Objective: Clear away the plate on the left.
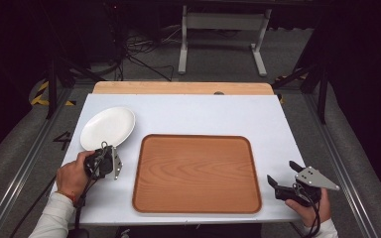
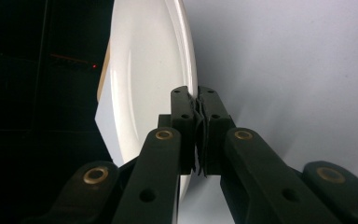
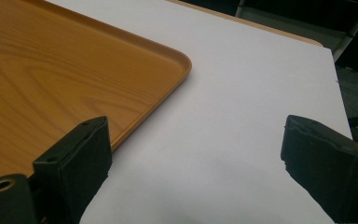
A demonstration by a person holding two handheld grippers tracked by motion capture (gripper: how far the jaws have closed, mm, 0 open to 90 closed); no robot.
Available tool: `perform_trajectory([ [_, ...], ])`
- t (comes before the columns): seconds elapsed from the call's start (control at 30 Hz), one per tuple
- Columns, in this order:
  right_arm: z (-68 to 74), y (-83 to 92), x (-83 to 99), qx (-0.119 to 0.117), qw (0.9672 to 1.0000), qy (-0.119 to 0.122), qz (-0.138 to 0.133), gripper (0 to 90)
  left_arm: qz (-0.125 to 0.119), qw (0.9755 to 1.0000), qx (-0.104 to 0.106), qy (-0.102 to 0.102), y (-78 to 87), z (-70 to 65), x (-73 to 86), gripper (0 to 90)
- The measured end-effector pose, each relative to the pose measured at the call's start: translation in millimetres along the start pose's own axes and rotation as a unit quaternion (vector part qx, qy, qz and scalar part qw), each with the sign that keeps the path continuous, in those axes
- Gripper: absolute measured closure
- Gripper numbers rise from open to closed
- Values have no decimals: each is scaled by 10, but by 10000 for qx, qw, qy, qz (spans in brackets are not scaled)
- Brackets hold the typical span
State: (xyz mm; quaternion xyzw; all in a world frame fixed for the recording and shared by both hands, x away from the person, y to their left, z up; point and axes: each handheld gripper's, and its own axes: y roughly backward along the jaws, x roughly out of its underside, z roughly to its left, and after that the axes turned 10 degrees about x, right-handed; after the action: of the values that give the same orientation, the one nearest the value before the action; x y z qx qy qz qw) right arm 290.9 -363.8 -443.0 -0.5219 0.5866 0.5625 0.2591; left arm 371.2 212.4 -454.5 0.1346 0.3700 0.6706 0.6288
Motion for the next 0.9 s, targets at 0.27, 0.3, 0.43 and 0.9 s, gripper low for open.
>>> perform_trajectory([
  [0.27,-5,5,-1,16,10000,7,-12,93,-117,9998,-10,139,73,49,17,867],
  [0.3,-8,5,0,15,10000,-2,-12,92,-134,9997,2,182,83,56,20,867],
  [0.43,-10,2,2,24,10000,-2,-3,92,-188,9995,-107,245,148,92,14,869],
  [0.9,-29,14,2,112,9999,-59,-39,91,-502,9979,-367,205,370,149,-130,871],
])
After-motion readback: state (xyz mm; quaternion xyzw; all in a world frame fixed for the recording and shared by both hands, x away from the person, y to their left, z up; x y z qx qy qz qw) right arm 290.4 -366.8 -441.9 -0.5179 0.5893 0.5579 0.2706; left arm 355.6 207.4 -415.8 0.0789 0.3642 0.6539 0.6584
